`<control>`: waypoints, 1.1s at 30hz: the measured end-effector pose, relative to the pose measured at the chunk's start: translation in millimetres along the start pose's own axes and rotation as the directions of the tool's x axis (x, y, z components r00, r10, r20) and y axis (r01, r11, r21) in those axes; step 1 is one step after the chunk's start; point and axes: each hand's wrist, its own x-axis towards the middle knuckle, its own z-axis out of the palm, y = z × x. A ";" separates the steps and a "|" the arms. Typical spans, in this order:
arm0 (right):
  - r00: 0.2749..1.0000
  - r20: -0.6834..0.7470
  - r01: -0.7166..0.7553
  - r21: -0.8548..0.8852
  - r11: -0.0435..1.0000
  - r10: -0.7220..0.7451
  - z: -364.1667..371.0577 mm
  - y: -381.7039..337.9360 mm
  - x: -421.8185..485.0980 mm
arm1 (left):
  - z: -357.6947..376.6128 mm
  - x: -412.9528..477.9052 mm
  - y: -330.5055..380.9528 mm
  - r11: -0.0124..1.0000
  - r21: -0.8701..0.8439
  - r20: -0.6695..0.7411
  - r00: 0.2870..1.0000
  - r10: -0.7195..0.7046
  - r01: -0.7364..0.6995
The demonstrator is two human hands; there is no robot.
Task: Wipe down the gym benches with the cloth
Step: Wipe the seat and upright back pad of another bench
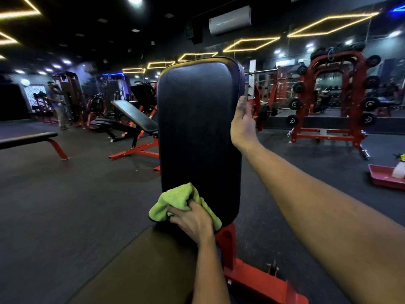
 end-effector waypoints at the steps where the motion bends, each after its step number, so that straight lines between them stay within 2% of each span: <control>1: 0.999 0.040 -0.026 -0.035 0.999 0.027 -3.7 -1.7 0.6 | -4.5 -1.0 1.5 1.000 -0.004 0.007 1.000 0.011 -0.011; 3: 0.987 0.112 -0.101 -0.086 0.991 0.111 -11.6 -7.0 2.4 | -17.2 -2.9 4.4 0.999 -0.005 0.000 0.999 0.050 -0.050; 5: 0.993 0.070 -0.079 -0.196 0.977 0.094 -16.3 -8.8 0.3 | -37.2 2.1 10.8 0.996 -0.012 -0.004 0.996 0.094 -0.094; 6: 1.000 -0.005 -0.011 -0.308 0.951 0.010 -17.4 -6.0 -5.1 | -45.4 7.9 12.9 0.995 -0.013 0.001 0.995 0.102 -0.102; 7: 0.985 -0.103 0.085 -0.417 0.905 -0.140 -18.0 -4.6 -15.1 | -55.5 12.7 17.5 0.993 -0.017 0.014 0.993 0.117 -0.117; 8: 0.931 -0.165 0.213 -0.482 0.850 -0.327 -16.8 -2.6 -27.4 | -66.3 16.1 22.9 0.989 -0.017 0.026 0.988 0.151 -0.150; 9: 0.861 -0.171 0.355 -0.475 0.805 -0.480 -13.8 -0.7 -38.9 | -75.4 19.0 27.1 0.981 -0.022 0.048 0.980 0.191 -0.190; 10: 0.823 -0.124 0.466 -0.412 0.783 -0.555 -8.6 -0.5 -49.9 | -84.4 21.5 31.8 0.969 -0.027 0.073 0.967 0.246 -0.244; 11: 0.833 -0.016 0.522 -0.314 0.793 -0.554 -2.8 1.3 -56.9 | -91.2 23.5 37.6 0.951 -0.041 0.104 0.945 0.310 -0.307; 12: 0.864 0.139 0.503 -0.236 0.831 -0.484 3.2 3.1 -63.2 | -97.2 25.8 44.9 0.930 -0.069 0.133 0.921 0.367 -0.361; 13: 0.877 0.310 0.440 -0.210 0.873 -0.367 10.0 2.8 -71.5 | -104.1 28.3 53.8 0.911 -0.114 0.145 0.900 0.411 -0.397; 14: 0.856 0.455 0.372 -0.213 0.904 -0.245 15.2 2.4 -79.3 | -109.2 29.7 64.7 0.894 -0.160 0.156 0.883 0.442 -0.419; 16: 0.789 0.609 0.223 -0.159 0.962 -0.082 23.4 0.0 -92.4 | -117.3 31.6 88.7 0.858 -0.210 0.211 0.835 0.508 -0.469; 17: 0.777 0.626 0.155 -0.089 0.984 -0.066 26.0 -1.2 -96.7 | -118.5 32.4 99.2 0.843 -0.202 0.277 0.797 0.537 -0.499; 19: 0.795 0.597 0.089 0.055 0.995 -0.104 28.9 -5.7 -99.9 | -119.2 32.8 116.1 0.798 -0.168 0.456 0.673 0.583 -0.578; 21: 0.819 0.557 0.115 0.074 0.991 -0.136 28.7 -14.6 -98.9 | -116.7 34.6 123.6 0.755 -0.222 0.585 0.535 0.609 -0.617; 24: 0.863 0.465 0.297 -0.151 0.943 -0.197 21.9 -31.6 -90.0 | -112.1 38.8 125.4 0.699 -0.274 0.691 0.370 0.621 -0.661; 26: 0.883 0.417 0.345 -0.267 0.900 -0.215 13.5 -46.3 -78.3 | -110.8 46.5 126.7 0.667 -0.251 0.746 0.299 0.595 -0.701; 29: 0.901 0.354 0.371 -0.332 0.867 -0.251 2.3 -77.8 -59.5 | -111.2 60.9 140.1 0.619 -0.254 0.720 0.281 0.634 -0.743; 31: 0.909 0.311 0.387 -0.382 0.840 -0.277 -2.8 -100.9 -41.1 | -104.5 68.5 158.0 0.515 -0.177 0.598 0.324 0.733 -0.839; 33: 0.917 0.256 0.393 -0.447 0.804 -0.305 -5.9 -123.5 -18.3 | -93.6 71.4 182.8 0.434 -0.156 0.501 0.308 0.809 -0.887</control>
